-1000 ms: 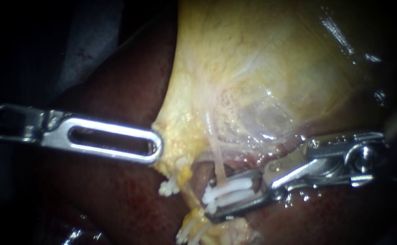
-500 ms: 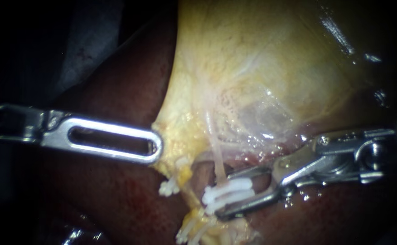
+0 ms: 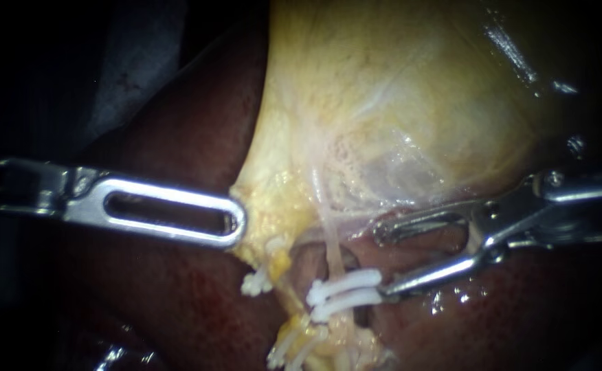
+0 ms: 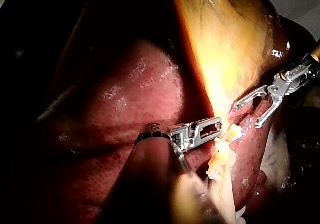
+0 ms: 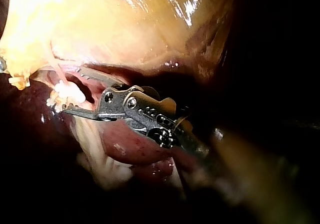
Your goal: Going back second clip right tube
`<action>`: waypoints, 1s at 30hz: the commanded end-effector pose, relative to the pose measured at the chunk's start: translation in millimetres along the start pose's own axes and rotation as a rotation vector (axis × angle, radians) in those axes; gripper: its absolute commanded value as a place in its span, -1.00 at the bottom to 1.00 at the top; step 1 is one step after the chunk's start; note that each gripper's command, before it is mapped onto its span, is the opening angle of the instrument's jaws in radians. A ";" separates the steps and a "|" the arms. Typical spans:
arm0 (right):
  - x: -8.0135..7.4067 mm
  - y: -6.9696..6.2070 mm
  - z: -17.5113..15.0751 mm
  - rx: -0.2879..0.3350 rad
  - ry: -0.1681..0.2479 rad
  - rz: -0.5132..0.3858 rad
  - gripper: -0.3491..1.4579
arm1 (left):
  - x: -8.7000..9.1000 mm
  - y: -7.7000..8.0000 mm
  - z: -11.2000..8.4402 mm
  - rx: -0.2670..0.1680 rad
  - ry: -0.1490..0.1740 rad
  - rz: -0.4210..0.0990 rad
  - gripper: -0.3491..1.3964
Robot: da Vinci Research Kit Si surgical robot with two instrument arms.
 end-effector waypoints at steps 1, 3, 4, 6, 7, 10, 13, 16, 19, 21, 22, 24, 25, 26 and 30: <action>0.1 -0.1 -0.3 -0.004 0.002 -0.005 -0.02 | 0.0 0.0 0.0 0.001 0.000 0.000 -1.00; 0.3 -0.1 -1.1 -0.014 0.006 -0.017 -0.01 | 0.0 0.0 0.0 0.001 0.000 0.000 -1.00; 0.5 -0.1 -1.4 -0.019 0.007 -0.031 -0.01 | 0.0 0.0 0.0 0.001 0.000 0.000 -1.00; 1.0 0.0 -2.1 -0.033 0.012 -0.053 0.01 | 0.0 0.0 0.0 0.001 0.000 0.000 -1.00; 1.3 0.1 -2.4 -0.038 0.013 -0.065 0.02 | 0.0 0.0 0.0 0.001 0.000 0.000 -1.00; 2.2 0.3 -3.4 -0.056 0.018 -0.089 0.02 | 0.0 0.2 0.0 0.001 0.000 0.001 -1.00; 3.0 0.3 -4.2 -0.064 0.023 -0.106 0.03 | 0.0 0.2 0.0 0.001 0.000 0.001 -1.00; 3.3 0.4 -4.8 -0.066 0.023 -0.114 0.03 | 0.0 0.2 0.0 0.001 0.000 0.001 -1.00; 3.2 0.4 -4.9 -0.066 0.023 -0.115 0.03 | 0.0 0.4 0.1 0.000 0.000 0.002 -1.00; 3.2 0.4 -4.9 -0.066 0.023 -0.115 0.03 | 0.0 0.7 0.2 0.000 0.000 0.003 -1.00; 3.2 0.4 -4.9 -0.066 0.023 -0.115 0.04 | 0.1 0.8 0.2 0.000 0.000 0.004 -1.00; 3.2 0.4 -4.9 -0.066 0.023 -0.115 0.04 | 0.2 1.1 0.5 -0.002 -0.002 0.006 -1.00; 3.1 0.3 -4.9 -0.066 0.023 -0.115 0.04 | 0.4 1.2 0.6 -0.003 -0.002 0.007 -1.00; 3.1 0.3 -5.0 -0.066 0.023 -0.115 0.04 | 0.5 1.4 0.8 -0.005 -0.003 0.008 -1.00; 3.0 0.3 -5.1 -0.065 0.023 -0.115 0.04 | 1.3 2.2 2.2 -0.004 0.005 0.015 -1.00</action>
